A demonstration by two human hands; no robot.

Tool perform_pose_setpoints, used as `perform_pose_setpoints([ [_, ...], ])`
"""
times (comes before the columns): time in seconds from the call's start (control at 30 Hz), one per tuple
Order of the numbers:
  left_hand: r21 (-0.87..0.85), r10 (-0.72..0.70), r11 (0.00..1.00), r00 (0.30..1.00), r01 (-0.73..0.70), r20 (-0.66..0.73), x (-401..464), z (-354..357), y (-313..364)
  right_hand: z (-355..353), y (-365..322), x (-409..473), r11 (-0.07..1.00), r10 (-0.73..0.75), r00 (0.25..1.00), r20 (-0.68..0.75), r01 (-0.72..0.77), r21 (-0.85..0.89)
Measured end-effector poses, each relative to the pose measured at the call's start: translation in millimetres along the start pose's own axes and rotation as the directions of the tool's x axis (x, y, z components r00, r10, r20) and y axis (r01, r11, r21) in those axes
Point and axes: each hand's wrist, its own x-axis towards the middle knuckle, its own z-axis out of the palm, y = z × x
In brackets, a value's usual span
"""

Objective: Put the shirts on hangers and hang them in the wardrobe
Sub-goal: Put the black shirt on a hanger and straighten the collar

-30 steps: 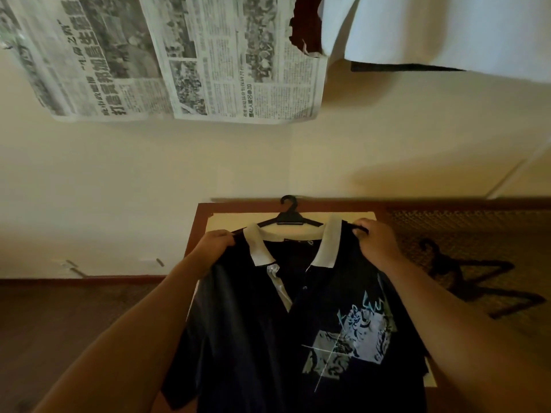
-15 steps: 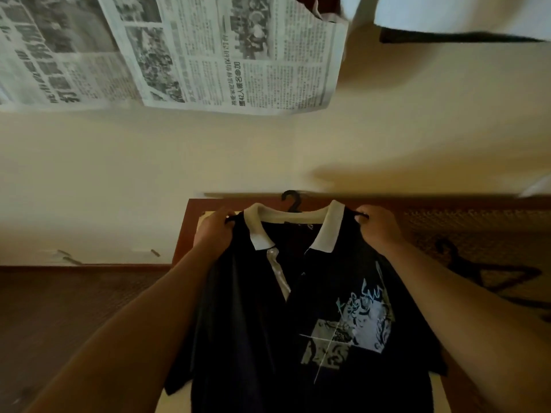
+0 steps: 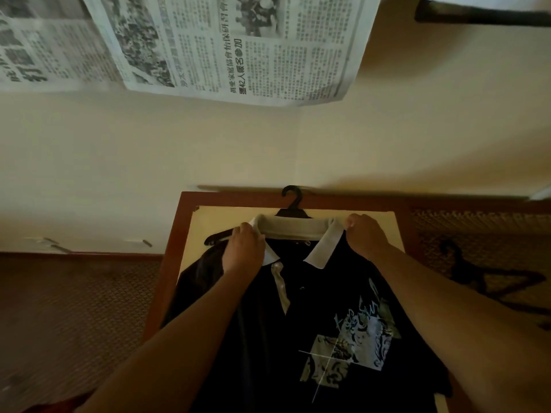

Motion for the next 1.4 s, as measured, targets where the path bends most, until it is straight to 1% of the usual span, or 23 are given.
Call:
perform_pose_setpoints([
  [0.03,-0.055,-0.054,0.997,0.998,0.056,0.028,0,4,3,4,-10,3,0.999,0.044,0.999,0.004,-0.043,-0.026],
  [0.07,-0.098,-0.102,0.99,0.994,0.105,0.043,1,8,5,9,-15,7,0.995,0.046,0.999,-0.005,-0.046,-0.086],
  [0.13,-0.158,-0.169,0.972,0.985,0.174,0.046,5,14,6,10,-29,14,0.99,-0.136,0.988,0.074,0.139,-0.038],
  [0.17,-0.189,-0.197,0.961,0.979,0.202,0.048,6,17,6,13,-34,19,0.972,-0.213,0.972,0.095,0.221,-0.084],
  [0.2,-0.225,-0.223,0.947,0.974,0.228,0.047,7,19,6,16,-40,24,0.957,-0.26,0.962,0.085,0.268,-0.113],
  [0.27,-0.273,-0.279,0.92,0.959,0.281,0.047,9,22,7,25,-52,32,0.945,-0.288,0.952,0.102,0.3,-0.133],
  [0.4,-0.291,-0.313,0.903,0.948,0.315,0.054,13,25,7,38,-76,38,0.952,-0.264,0.942,0.208,0.289,-0.103],
  [0.47,-0.305,-0.317,0.898,0.947,0.317,0.053,15,25,7,35,-83,41,0.97,-0.214,0.953,0.213,0.232,-0.066],
  [0.6,-0.386,-0.3,0.873,0.953,0.296,0.053,18,24,4,22,-86,46,0.993,-0.119,0.968,0.219,0.121,0.007],
  [0.67,-0.423,-0.31,0.853,0.949,0.306,0.062,19,22,2,14,-86,47,0.993,-0.117,0.964,0.238,0.108,0.048],
  [0.73,-0.441,-0.323,0.844,0.946,0.304,0.034,18,21,3,4,-86,42,0.988,-0.152,0.958,0.244,0.136,0.079],
  [0.83,-0.439,-0.348,0.848,0.937,0.297,-0.038,17,14,9,-11,-84,33,0.962,-0.252,0.95,0.186,0.224,0.158],
  [0.9,-0.413,-0.351,0.863,0.933,0.29,-0.079,16,6,12,-23,-80,28,0.931,-0.344,0.933,0.103,0.325,0.168],
  [1.0,-0.404,-0.313,0.881,0.943,0.245,-0.11,15,-6,12,-47,-73,19,0.893,-0.425,0.904,-0.037,0.426,0.149],
  [1.1,-0.372,-0.278,0.903,0.953,0.215,-0.124,15,-16,12,-76,-60,9,0.88,-0.429,0.891,-0.148,0.449,0.153],
  [1.27,-0.353,-0.301,0.903,0.947,0.247,-0.109,17,-23,14,-112,-33,2,0.888,-0.389,0.884,-0.261,0.435,0.148],
  [1.33,-0.352,-0.306,0.901,0.947,0.255,-0.098,19,-23,16,-120,-22,0,0.895,-0.376,0.888,-0.264,0.421,0.143],
  [1.4,-0.356,-0.311,0.898,0.946,0.259,-0.097,19,-22,18,-121,-16,-2,0.902,-0.375,0.9,-0.222,0.41,0.138],
])
